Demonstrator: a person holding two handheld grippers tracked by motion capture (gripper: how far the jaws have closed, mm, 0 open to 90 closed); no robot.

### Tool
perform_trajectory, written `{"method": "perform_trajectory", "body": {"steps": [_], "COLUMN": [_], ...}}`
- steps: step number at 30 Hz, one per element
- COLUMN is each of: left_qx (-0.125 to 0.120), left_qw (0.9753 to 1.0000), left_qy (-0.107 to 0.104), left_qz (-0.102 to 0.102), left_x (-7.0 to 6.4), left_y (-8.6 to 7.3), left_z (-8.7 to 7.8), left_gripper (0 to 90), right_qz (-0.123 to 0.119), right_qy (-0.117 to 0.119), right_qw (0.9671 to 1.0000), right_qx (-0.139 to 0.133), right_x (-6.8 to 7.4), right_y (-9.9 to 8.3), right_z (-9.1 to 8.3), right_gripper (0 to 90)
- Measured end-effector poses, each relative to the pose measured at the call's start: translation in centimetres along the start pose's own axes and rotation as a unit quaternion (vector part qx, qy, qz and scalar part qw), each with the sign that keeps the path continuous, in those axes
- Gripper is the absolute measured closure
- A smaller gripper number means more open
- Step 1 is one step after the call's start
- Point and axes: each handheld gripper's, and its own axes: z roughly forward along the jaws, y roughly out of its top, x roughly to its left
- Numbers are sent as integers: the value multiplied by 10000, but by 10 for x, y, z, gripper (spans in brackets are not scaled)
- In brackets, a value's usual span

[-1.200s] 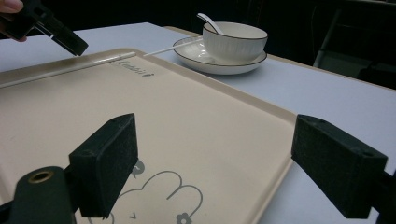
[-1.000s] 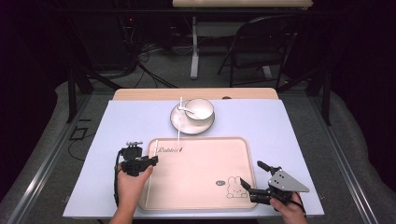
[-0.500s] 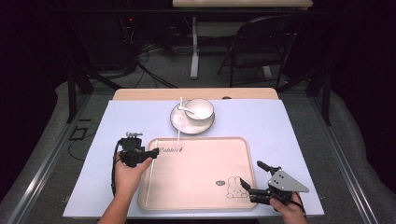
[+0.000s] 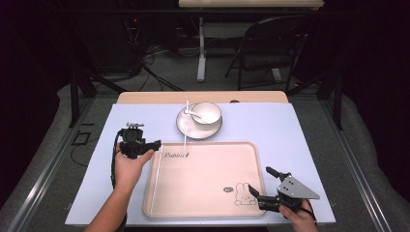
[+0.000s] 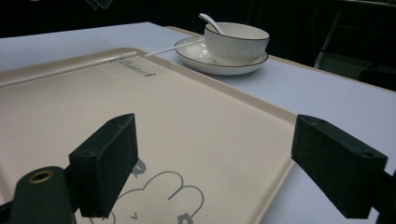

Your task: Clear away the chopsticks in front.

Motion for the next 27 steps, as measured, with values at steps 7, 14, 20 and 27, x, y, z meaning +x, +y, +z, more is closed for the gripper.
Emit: {"method": "perform_trajectory", "body": {"steps": [7, 14, 20, 27], "left_qx": [-123, 32, 63, 127], "left_qw": [9998, 9995, 9993, 9990], "left_qy": [-132, -251, -345, -324], "left_qz": [-122, -163, -147, -296], "left_x": [5, 8, 9, 11], "left_y": [16, 29, 39, 52], "left_z": [3, 13, 22, 31], "left_gripper": [373, 372, 374, 374], "right_qz": [-16, -12, -16, -10], "right_qy": [8, 25, 34, 37], "right_qw": [10000, 10000, 10000, 10000], "right_qx": [5, 6, 8, 9], "right_x": [0, 0, 1, 0], "right_y": [0, 0, 0, 0], "right_z": [1, 1, 2, 2], "right_gripper": [140, 140, 140, 140]}}
